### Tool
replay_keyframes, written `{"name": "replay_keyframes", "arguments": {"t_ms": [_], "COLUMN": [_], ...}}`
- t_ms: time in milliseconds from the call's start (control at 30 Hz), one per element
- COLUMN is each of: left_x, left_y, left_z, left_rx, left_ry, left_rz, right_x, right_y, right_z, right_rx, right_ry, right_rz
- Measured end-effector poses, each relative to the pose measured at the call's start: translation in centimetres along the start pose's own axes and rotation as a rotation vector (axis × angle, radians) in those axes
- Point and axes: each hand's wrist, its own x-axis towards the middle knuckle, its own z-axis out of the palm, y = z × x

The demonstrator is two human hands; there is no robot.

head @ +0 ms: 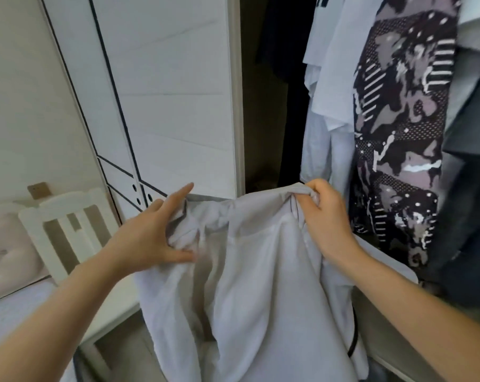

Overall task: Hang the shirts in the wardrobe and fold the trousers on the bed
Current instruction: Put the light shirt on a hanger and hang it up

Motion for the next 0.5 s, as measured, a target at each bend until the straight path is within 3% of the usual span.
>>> {"name": "replay_keyframes", "arguments": {"t_ms": [233, 367, 500], "left_x": [0.5, 1.0, 2.3], "left_y": [5.3, 8.4, 11.1], "left_z": [2.8, 2.8, 2.0], "left_rx": [0.069, 0.018, -0.240], "left_ry": [0.487, 0.543, 0.572], "left_rz": [-0.015, -0.052, -0.126], "right_x": [0.5, 0.8, 1.2], "right_y": [1.0, 1.7, 2.0], "right_z": [-5.1, -7.8, -9.2], "right_rx": [-0.102, -0.253, -0.336], "right_ry": [0.052, 0.004, -0.086], "right_rz": [-0.043, -0.088, -0.086]}}
